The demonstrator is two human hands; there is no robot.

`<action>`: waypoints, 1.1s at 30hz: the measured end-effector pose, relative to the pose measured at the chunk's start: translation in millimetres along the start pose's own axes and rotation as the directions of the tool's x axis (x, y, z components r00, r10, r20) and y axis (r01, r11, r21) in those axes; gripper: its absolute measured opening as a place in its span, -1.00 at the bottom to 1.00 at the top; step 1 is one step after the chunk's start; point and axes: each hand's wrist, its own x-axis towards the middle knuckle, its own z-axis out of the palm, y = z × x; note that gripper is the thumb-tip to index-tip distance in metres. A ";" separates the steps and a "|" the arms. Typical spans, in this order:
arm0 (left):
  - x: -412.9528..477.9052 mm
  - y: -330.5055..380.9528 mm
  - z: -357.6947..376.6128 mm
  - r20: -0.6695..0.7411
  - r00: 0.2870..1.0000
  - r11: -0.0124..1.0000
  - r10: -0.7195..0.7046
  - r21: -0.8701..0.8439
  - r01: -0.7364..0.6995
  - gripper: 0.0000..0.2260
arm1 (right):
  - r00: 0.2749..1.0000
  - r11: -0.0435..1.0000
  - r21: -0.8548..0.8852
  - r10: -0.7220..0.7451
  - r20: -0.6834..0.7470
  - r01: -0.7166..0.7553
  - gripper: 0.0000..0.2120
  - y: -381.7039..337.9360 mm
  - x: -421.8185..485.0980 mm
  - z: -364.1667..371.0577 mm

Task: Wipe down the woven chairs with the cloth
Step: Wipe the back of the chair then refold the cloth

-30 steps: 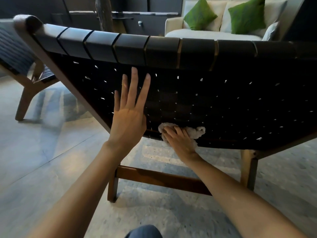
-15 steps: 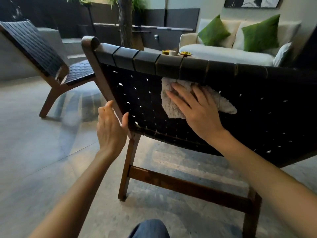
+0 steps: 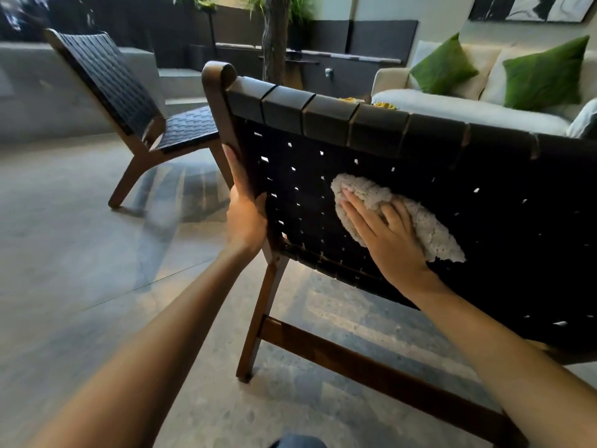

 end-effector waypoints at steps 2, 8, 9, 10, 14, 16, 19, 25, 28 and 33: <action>2.0 -5.7 1.5 -0.042 0.999 1.000 0.001 -0.020 -0.002 -0.69 | 0.993 0.996 0.020 -0.084 0.085 0.083 -0.50 -16.6 -14.1 14.4; 3.2 -13.3 3.6 -0.073 0.994 0.997 0.079 0.030 -0.077 -0.59 | 0.691 0.864 0.222 -0.496 0.525 0.452 -0.30 -59.1 -50.9 39.1; 3.0 -14.3 3.6 -0.075 0.991 0.994 0.108 0.035 -0.106 -0.55 | 0.659 0.868 0.251 -0.490 0.570 0.429 -0.30 -62.7 -53.0 40.7; 2.8 -15.0 3.4 -0.077 0.988 0.990 0.134 0.043 -0.131 -0.50 | 0.646 0.878 0.289 -0.476 0.597 0.380 -0.31 -64.8 -53.1 42.1; 1.5 -13.3 0.3 -0.084 0.978 0.980 0.191 0.069 -0.185 -0.37 | 0.595 0.867 0.457 -0.477 0.647 0.198 -0.40 -54.2 -38.6 20.6; 0.8 -11.4 -2.0 -0.074 0.979 0.981 0.189 0.067 -0.184 -0.34 | 0.724 0.869 0.471 -0.424 0.545 0.154 -0.41 -46.3 -32.2 2.4; 0.9 -11.5 -6.1 -0.052 0.977 0.977 0.206 0.066 -0.203 -0.29 | 0.869 0.873 0.395 -0.410 0.276 0.287 -0.47 -38.7 -21.9 -28.7; 3.4 -12.8 -9.8 -0.028 0.968 0.966 0.250 0.071 -0.248 -0.26 | 0.989 0.930 0.353 -0.060 -0.136 0.105 -0.58 -6.0 68.3 -73.6; 5.2 -13.6 -10.7 -0.025 0.965 0.963 0.262 0.069 -0.260 -0.22 | 0.999 0.977 0.212 -0.030 -0.034 0.036 -0.50 -10.3 94.6 -69.8; 8.6 -16.3 -14.8 -0.003 0.957 0.955 0.289 0.072 -0.288 -0.18 | 1.000 0.997 -0.071 -0.001 0.023 0.003 -0.41 -28.7 97.6 -42.2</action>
